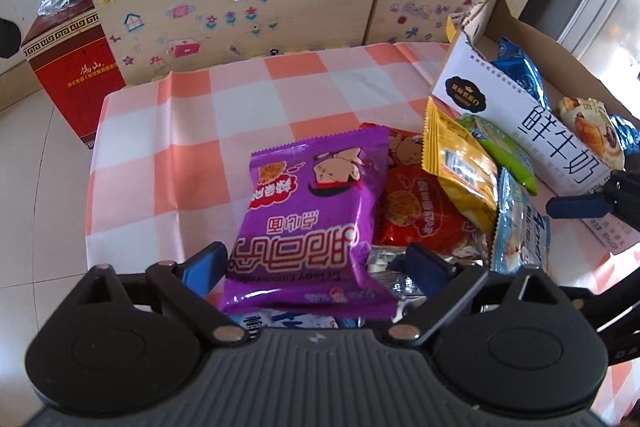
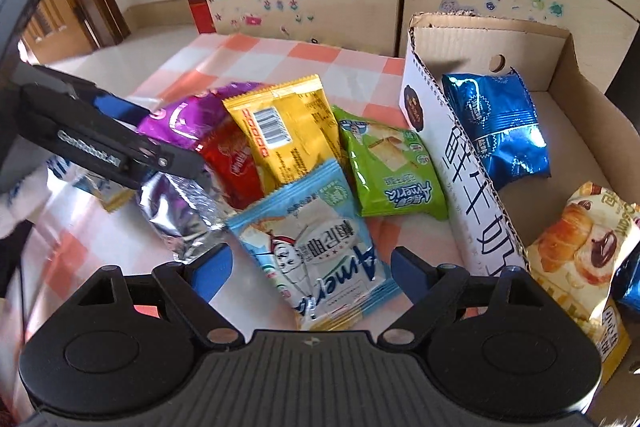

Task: Organize snacks
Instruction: 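Lower the left tool to the purple crispy bag while the right reaches the white Americ packet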

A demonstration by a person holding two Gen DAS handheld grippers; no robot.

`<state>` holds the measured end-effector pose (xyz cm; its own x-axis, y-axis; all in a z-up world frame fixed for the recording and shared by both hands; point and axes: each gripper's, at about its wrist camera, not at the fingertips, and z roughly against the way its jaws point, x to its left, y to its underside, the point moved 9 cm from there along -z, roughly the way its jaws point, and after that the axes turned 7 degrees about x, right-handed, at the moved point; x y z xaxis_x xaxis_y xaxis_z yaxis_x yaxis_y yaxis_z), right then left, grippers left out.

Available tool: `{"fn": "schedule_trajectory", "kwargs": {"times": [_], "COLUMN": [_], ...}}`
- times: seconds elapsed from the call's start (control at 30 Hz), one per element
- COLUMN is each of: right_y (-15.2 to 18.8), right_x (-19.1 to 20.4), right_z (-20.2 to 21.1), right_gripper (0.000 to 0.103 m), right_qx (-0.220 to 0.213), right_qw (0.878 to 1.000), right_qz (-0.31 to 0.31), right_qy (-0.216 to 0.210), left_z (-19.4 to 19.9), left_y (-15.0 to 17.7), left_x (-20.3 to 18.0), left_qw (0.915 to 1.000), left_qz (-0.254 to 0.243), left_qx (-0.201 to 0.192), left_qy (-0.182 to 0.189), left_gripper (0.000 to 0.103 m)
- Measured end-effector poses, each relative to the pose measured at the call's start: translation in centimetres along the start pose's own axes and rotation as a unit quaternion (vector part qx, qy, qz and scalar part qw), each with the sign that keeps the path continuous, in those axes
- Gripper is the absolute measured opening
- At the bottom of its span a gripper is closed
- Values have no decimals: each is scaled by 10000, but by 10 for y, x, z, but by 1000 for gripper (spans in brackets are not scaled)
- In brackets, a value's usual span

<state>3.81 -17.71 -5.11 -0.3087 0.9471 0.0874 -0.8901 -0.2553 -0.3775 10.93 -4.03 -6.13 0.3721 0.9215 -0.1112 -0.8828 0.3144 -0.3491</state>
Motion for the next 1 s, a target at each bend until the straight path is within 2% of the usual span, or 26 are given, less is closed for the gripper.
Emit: {"fn": "schedule_trajectory", "kwargs": {"times": [0.13,0.37,0.5,0.7,0.83,0.93,1.0], "right_y": [-1,-6,-8,-6,-6,-7,-8], "right_x": [0,3,6,4,7,10,12], "right_z": [-6,-15,-18,-19,-18,-16,-16], "right_gripper": [91,91,90,79,71,67,67], "right_qx": [7,-6,-3,59,43,46,63], "right_qw": [9999,9997,9997,9997,9998,9998,9999], "right_qz": [71,143,174,112,79,102,82], "right_qy": [134,174,195,189,156,144,118], "left_z": [-5,2,-3,-19,-23,-21,-19], "left_y": [-2,-13,-16,-17,-16,-16,-15], "left_x": [2,13,15,21,20,19,17], "left_qw": [9998,9993,9991,9986,9990,9990,9992], "left_qz": [153,357,415,458,247,106,46], "left_qx": [89,-45,23,199,231,160,120], "left_qy": [74,66,95,-147,-299,-414,-378], "left_gripper": [102,100,100,100,100,96,85]}}
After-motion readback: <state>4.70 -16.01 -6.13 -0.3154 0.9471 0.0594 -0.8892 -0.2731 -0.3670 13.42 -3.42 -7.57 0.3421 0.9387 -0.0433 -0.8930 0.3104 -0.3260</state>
